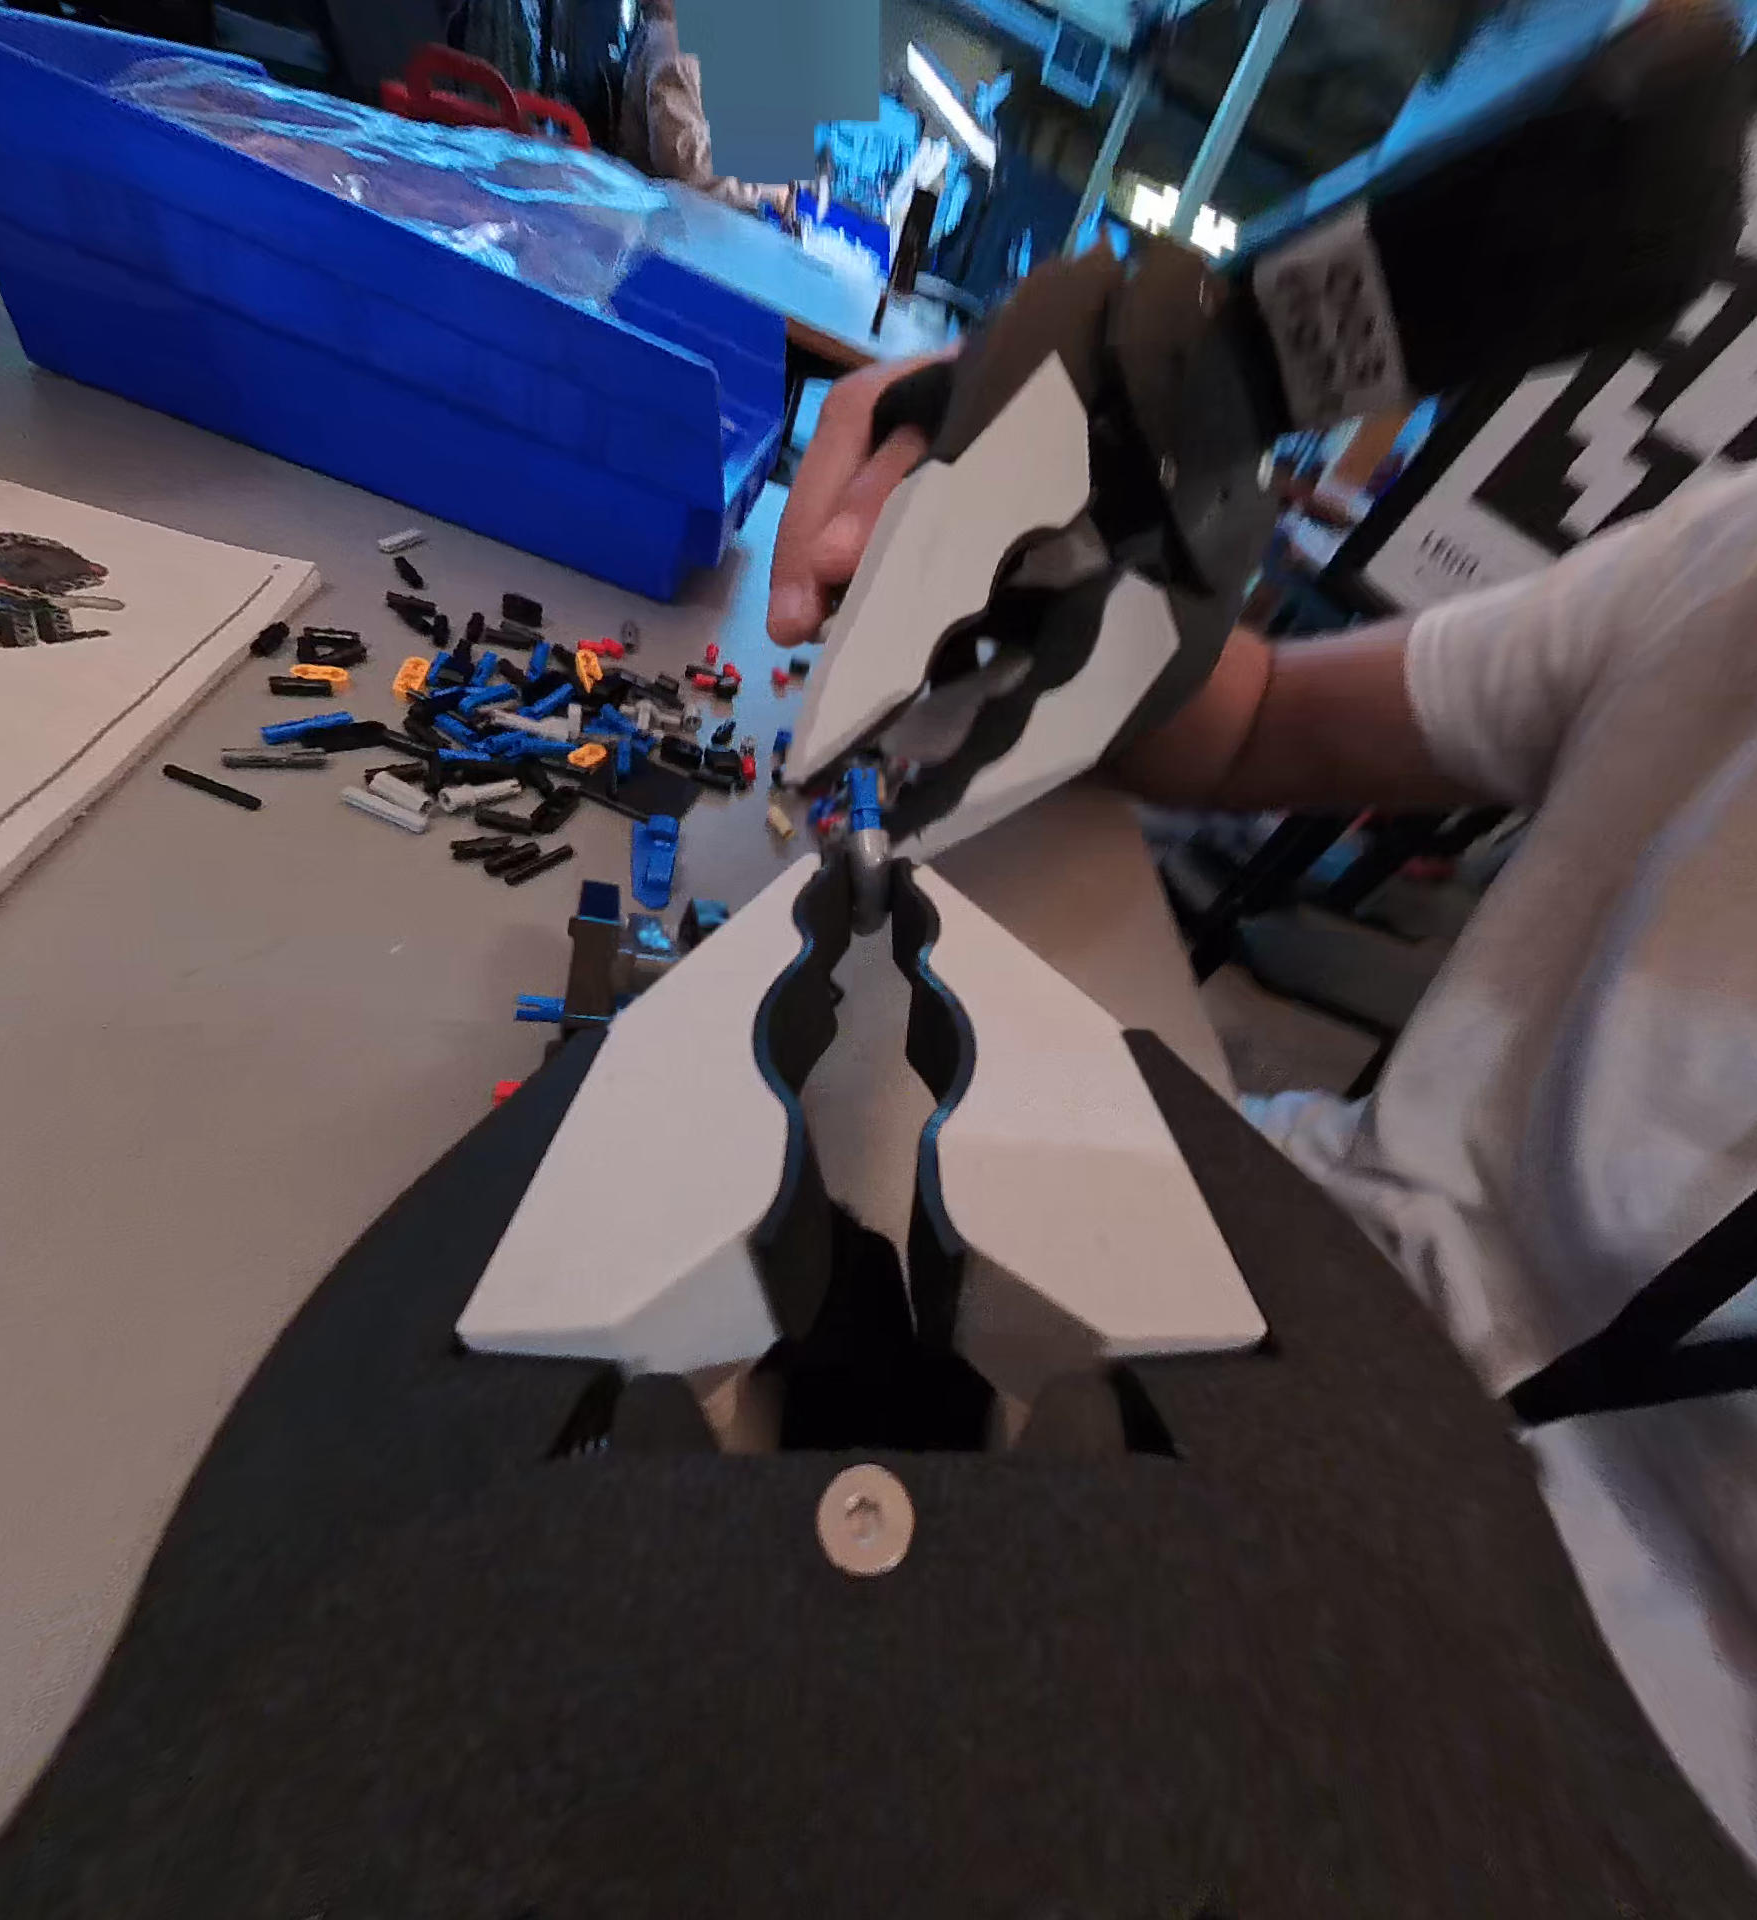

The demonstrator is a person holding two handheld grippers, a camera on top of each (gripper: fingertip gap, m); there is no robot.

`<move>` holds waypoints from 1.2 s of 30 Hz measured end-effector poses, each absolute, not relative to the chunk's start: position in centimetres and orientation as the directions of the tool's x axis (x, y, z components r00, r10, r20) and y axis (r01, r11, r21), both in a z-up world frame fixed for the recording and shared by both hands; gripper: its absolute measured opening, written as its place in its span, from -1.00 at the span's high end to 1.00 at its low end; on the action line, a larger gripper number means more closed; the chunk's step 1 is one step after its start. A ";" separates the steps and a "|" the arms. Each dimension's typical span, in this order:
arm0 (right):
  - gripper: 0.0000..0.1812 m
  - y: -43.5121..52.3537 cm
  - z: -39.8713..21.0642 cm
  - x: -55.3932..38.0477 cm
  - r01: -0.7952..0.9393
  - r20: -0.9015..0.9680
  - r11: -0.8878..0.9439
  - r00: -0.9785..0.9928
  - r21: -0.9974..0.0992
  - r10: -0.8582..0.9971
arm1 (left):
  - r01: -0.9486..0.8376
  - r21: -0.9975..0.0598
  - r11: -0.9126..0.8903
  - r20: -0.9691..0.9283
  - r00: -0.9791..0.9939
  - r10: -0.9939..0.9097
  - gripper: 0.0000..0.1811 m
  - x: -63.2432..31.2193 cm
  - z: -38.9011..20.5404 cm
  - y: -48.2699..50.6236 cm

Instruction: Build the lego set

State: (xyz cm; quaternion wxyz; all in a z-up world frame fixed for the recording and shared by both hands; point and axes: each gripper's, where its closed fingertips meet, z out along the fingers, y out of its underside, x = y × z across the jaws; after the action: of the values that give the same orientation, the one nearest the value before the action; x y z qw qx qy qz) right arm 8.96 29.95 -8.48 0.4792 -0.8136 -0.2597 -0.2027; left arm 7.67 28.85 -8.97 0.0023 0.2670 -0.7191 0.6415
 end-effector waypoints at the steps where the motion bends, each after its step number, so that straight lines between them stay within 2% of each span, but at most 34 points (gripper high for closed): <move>1: 0.69 30.0 -8.3 9.4 0.629 0.607 -0.401 0.769 -0.666 0.199 | -0.408 -0.913 -0.020 0.386 -0.845 -0.371 0.93 7.9 -8.5 29.0; 4: 0.44 30.9 -8.3 9.8 0.649 0.666 -0.413 0.736 -0.639 0.125 | -0.436 -0.884 -0.169 0.467 -0.806 -0.364 0.93 8.8 -7.2 29.8; 6: 0.39 31.7 -8.1 9.9 0.658 0.706 -0.417 0.706 -0.627 0.054 | -0.457 -0.862 -0.220 0.507 -0.785 -0.356 0.94 9.1 -7.0 30.0; 8: 0.42 32.1 -7.2 9.5 0.687 0.744 -0.385 0.668 -0.616 -0.001 | -0.475 -0.851 -0.226 0.525 -0.782 -0.335 0.93 8.8 -7.1 29.6; 11: 0.63 32.3 -7.2 9.8 0.698 0.770 -0.399 0.637 -0.595 -0.033 | -0.480 -0.847 -0.227 0.530 -0.792 -0.303 0.93 8.3 -6.8 29.0; 18: 0.64 32.3 -7.1 9.5 0.703 0.765 -0.362 0.643 -0.612 -0.043 | -0.475 -0.851 -0.223 0.523 -0.795 -0.307 0.93 8.0 -6.7 28.8; 24: 0.65 32.5 -7.8 9.7 0.721 0.790 -0.392 0.612 -0.572 -0.028 | -0.472 -0.866 -0.164 0.498 -0.791 -0.357 0.93 8.1 -7.5 28.9; 28: 0.65 32.5 -8.7 9.7 0.776 0.840 -0.396 0.542 -0.491 0.022 | -0.484 -0.871 -0.088 0.476 -0.784 -0.400 0.93 8.1 -8.5 28.9; 31: 0.64 32.6 -8.7 10.0 0.774 0.845 -0.401 0.535 -0.489 0.001 | -0.493 -0.866 -0.081 0.479 -0.772 -0.417 0.93 8.3 -8.7 29.0; 36: 0.65 32.6 -8.5 9.8 0.721 0.793 -0.407 0.608 -0.561 -0.015 | -0.460 -0.886 -0.061 0.438 -0.784 -0.439 0.93 8.2 -8.5 29.1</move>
State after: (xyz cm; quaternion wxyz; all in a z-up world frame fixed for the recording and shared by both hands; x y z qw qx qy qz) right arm 9.82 32.61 -8.52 0.4909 -0.7505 -0.2352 -0.3748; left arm 8.20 29.08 -8.46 0.0081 0.3284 -0.6850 0.6503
